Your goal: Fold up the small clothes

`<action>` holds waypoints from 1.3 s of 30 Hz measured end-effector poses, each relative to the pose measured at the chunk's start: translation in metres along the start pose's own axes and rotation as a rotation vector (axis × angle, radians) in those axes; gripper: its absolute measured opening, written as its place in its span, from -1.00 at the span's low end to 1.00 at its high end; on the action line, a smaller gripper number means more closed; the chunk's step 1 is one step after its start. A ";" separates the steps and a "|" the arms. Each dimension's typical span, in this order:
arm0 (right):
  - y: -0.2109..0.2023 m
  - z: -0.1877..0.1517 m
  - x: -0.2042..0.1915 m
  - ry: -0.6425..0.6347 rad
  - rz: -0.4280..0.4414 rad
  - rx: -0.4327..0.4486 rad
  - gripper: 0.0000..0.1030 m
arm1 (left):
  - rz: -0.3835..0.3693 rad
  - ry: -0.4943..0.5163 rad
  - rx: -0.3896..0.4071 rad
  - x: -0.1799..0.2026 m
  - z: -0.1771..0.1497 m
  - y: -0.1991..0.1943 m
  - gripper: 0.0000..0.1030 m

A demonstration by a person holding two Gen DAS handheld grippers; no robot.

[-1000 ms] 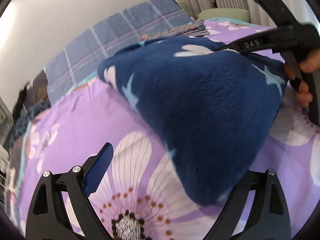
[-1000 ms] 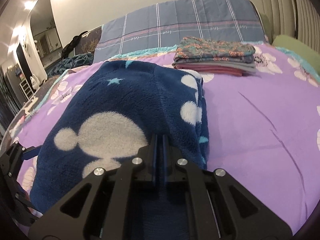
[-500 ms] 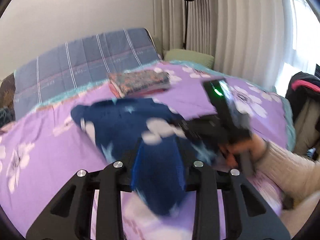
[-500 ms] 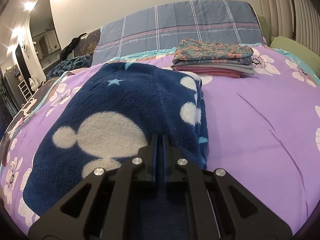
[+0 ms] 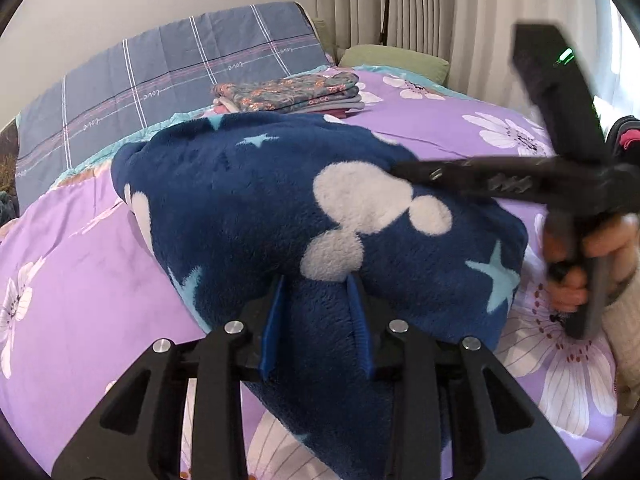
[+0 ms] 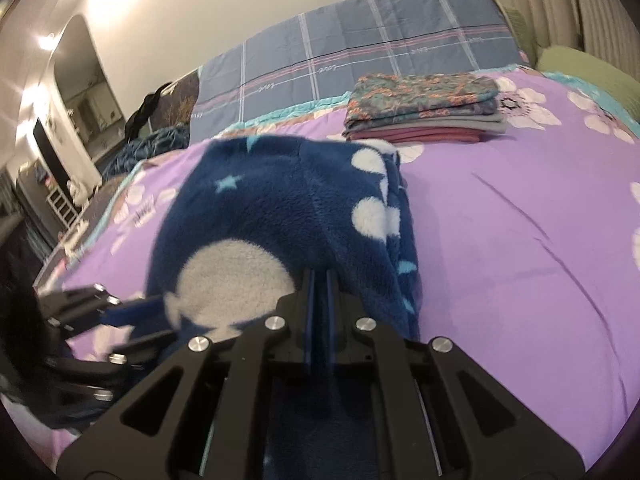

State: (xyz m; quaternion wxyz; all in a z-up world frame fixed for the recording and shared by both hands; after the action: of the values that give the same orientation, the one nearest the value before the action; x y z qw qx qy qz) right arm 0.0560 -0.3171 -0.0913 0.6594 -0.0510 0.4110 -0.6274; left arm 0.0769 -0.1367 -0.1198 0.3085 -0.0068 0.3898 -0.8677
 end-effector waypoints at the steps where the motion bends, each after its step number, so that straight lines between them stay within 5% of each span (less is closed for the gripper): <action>1: -0.011 0.000 -0.006 -0.007 0.015 0.016 -0.82 | 0.003 -0.004 0.000 -0.001 0.000 -0.002 -0.35; 5: -0.035 -0.016 -0.033 -0.098 0.092 0.020 -0.83 | 0.018 -0.001 0.000 0.001 0.001 -0.003 -0.35; 7: -0.014 -0.033 -0.030 -0.126 0.006 -0.063 -0.77 | 0.016 0.000 0.003 0.002 0.001 -0.004 -0.35; 10: 0.002 -0.045 -0.022 -0.142 -0.015 -0.059 -0.78 | 0.029 0.016 0.015 0.005 -0.001 -0.004 -0.34; 20: -0.021 -0.036 -0.019 -0.028 0.046 -0.078 -0.71 | 0.008 -0.013 0.045 -0.002 0.007 -0.024 -0.34; 26: -0.011 -0.039 -0.017 -0.040 0.040 -0.104 -0.71 | 0.096 -0.039 0.190 -0.046 0.055 -0.054 -0.33; 28: -0.011 -0.038 -0.015 -0.021 0.054 -0.110 -0.71 | 0.054 -0.095 0.158 -0.063 0.061 -0.029 -0.28; 30: -0.012 -0.040 -0.015 -0.024 0.059 -0.104 -0.71 | 0.063 -0.071 -0.022 -0.068 0.042 0.033 -0.15; 33: -0.011 -0.039 -0.014 -0.025 0.041 -0.099 -0.71 | 0.102 -0.030 0.021 -0.058 0.031 0.052 -0.17; 35: -0.018 -0.038 -0.014 -0.002 0.050 -0.091 -0.70 | 0.123 -0.025 -0.027 -0.055 0.037 0.047 -0.18; 37: -0.030 -0.036 -0.010 0.050 0.067 -0.091 -0.50 | 0.168 0.048 -0.048 -0.047 0.038 0.045 -0.18; 39: -0.051 -0.033 -0.004 0.128 0.100 -0.058 0.00 | 0.163 0.028 -0.057 -0.049 0.038 0.044 -0.18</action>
State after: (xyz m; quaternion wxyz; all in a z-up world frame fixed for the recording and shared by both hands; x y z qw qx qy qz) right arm -0.0038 -0.3096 -0.0811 0.6605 -0.0094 0.4724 -0.5835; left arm 0.1496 -0.1574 -0.1122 0.3722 0.0283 0.4177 -0.8284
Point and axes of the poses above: each gripper's, at about its wrist camera, not at the fingertips, and y roughly the way its jaws point, x to its right, z to its top, the point moved 5 cm from there along y, roughly the way its jaws point, and after that the axes turned 13 degrees about y, right-handed, at the moved point
